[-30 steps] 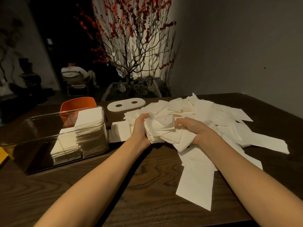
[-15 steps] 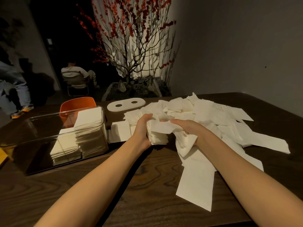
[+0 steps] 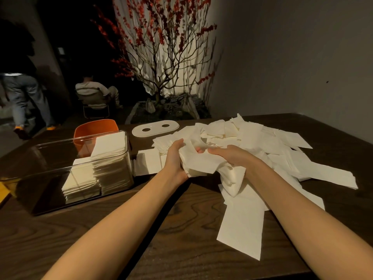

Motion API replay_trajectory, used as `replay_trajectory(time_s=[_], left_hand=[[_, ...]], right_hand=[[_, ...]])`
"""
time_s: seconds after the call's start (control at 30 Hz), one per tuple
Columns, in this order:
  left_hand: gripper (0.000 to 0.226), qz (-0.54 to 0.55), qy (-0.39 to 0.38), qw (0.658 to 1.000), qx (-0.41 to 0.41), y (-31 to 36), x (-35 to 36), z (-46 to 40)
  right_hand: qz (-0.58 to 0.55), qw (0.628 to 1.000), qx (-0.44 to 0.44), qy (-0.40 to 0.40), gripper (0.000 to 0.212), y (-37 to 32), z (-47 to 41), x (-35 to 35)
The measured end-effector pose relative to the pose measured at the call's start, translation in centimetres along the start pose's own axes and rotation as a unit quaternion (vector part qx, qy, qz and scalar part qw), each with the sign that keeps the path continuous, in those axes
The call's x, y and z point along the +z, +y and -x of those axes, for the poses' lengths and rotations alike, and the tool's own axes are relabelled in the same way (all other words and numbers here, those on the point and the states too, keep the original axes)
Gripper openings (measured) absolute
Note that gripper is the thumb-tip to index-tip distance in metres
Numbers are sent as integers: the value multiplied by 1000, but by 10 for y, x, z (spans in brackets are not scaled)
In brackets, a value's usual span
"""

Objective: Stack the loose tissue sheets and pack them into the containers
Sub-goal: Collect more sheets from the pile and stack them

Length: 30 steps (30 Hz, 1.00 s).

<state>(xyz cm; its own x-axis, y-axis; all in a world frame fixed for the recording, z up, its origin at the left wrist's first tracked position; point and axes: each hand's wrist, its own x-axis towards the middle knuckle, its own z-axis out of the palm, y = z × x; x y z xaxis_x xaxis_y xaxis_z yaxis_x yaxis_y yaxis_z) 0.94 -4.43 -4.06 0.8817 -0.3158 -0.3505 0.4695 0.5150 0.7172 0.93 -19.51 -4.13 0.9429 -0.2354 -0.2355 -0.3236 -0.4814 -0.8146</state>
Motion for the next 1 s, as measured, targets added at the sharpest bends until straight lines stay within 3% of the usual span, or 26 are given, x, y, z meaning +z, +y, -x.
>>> replay_trajectory(time_s=[0.1, 0.2, 0.37, 0.47, 0.67, 0.73, 1.0], left_hand=[[19, -25, -28, 999, -11, 1, -2, -2], [18, -93, -54, 993, -57, 6, -7, -8], [42, -113, -122, 977, -131, 9, -15, -18], [54, -129, -145, 968, -157, 9, -18, -22], [57, -133, -202, 957, -162, 12, -24, -27], [48, -139, -213, 954, -156, 13, -25, -25], [51, -210, -223, 939, -159, 9, -22, -19]], right_hand=[[-19, 998, -59, -5, 57, -2, 7, -9], [-26, 988, -154, -4, 32, -1, 12, -12], [-24, 971, -236, 0, 6, -4, 17, -7], [-29, 967, -254, -5, 4, -4, 19, -7], [-47, 960, -272, -37, 13, -6, 27, -16], [-46, 959, -275, -43, 14, -6, 29, -17], [-36, 958, -283, -19, 12, -4, 23, -11]])
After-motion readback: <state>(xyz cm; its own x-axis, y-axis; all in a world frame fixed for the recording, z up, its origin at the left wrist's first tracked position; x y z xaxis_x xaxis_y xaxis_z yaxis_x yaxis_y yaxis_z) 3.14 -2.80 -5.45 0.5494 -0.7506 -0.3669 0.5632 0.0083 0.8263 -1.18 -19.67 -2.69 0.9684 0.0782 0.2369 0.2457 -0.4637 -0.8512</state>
